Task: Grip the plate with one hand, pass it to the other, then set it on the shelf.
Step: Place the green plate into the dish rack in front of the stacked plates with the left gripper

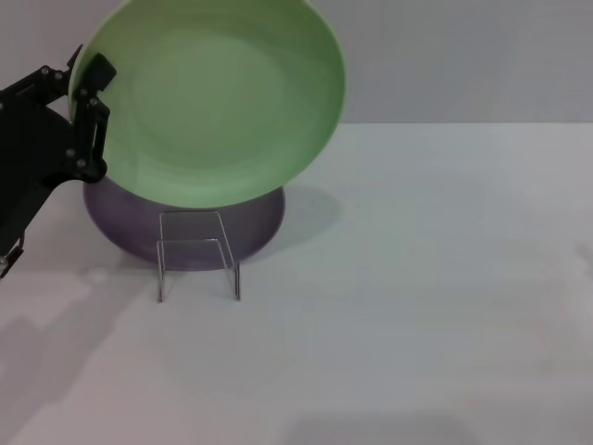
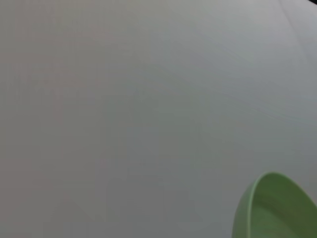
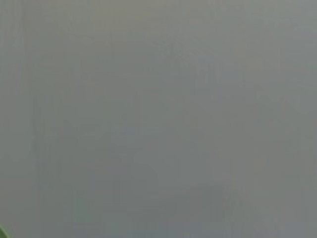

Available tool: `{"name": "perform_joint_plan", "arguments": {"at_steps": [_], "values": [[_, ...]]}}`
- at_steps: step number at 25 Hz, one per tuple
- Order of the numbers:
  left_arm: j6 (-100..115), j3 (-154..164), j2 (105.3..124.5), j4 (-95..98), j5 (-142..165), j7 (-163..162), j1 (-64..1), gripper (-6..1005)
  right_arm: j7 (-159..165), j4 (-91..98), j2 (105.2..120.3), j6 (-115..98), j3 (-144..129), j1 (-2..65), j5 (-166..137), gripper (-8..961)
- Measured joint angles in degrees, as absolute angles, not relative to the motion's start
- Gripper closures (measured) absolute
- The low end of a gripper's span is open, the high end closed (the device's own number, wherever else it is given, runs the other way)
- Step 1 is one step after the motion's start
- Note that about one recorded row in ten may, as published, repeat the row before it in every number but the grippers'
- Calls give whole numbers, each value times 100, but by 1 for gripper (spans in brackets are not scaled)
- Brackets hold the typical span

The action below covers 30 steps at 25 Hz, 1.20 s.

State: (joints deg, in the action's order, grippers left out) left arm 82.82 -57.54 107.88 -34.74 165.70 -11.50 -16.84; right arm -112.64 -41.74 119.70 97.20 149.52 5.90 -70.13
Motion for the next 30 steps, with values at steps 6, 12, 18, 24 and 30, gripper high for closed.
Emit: {"name": "perform_joint_plan", "arguments": {"at_steps": [6, 12, 18, 24, 30], "values": [[8741, -5716, 10856, -2819, 16566, -1195, -1987, 900, -11253, -4174, 11971, 9749, 14941, 597, -7014, 186], [8796, -5713, 10935, -2554, 16564, -1109, -2122, 897, -11250, -4175, 11971, 9810, 14940, 598, -7048, 186], [8979, -5712, 10996, -2275, 16562, -1059, -2247, 894, -11250, -4170, 11971, 9818, 14867, 595, -7043, 186], [9121, -5695, 11030, -1965, 16558, -1002, -2368, 890, -11250, -4171, 11971, 9897, 14851, 572, -7023, 186], [9172, -5651, 11073, -1860, 16558, -746, -2397, 887, -11251, -4168, 11971, 9942, 14845, 571, -7030, 186]]}}
